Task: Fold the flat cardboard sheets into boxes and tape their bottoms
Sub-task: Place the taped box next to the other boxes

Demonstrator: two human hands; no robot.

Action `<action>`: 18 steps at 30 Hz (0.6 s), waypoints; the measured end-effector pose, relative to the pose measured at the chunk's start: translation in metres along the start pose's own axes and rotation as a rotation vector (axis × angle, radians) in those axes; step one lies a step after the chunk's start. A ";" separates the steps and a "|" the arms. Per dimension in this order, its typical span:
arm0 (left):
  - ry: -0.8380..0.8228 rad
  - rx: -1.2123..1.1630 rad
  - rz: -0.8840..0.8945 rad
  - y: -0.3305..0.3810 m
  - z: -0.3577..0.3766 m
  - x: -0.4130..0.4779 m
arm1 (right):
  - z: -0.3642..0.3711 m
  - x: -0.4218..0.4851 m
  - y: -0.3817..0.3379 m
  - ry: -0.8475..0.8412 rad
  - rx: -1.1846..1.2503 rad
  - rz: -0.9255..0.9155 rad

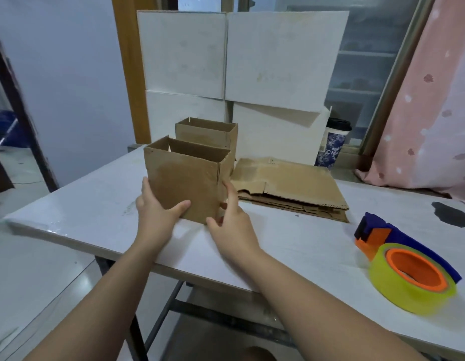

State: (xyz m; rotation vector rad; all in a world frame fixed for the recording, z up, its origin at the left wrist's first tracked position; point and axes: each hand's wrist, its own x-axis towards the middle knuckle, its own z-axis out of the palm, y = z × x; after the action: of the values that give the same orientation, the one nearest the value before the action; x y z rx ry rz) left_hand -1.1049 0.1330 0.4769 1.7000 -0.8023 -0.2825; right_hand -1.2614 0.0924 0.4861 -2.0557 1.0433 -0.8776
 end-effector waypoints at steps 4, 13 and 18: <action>-0.003 -0.024 0.010 -0.003 0.008 0.031 | 0.018 0.025 -0.005 0.014 -0.002 0.012; 0.033 0.161 0.037 -0.006 0.038 0.070 | 0.029 0.062 0.015 -0.093 -0.181 -0.028; 0.056 0.222 0.068 -0.007 0.042 0.068 | 0.030 0.061 0.019 -0.052 -0.258 -0.032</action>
State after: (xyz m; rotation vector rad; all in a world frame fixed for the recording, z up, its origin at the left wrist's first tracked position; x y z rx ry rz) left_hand -1.0765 0.0576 0.4734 1.8750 -0.8737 -0.1013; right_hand -1.2175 0.0395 0.4708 -2.3004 1.1477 -0.7315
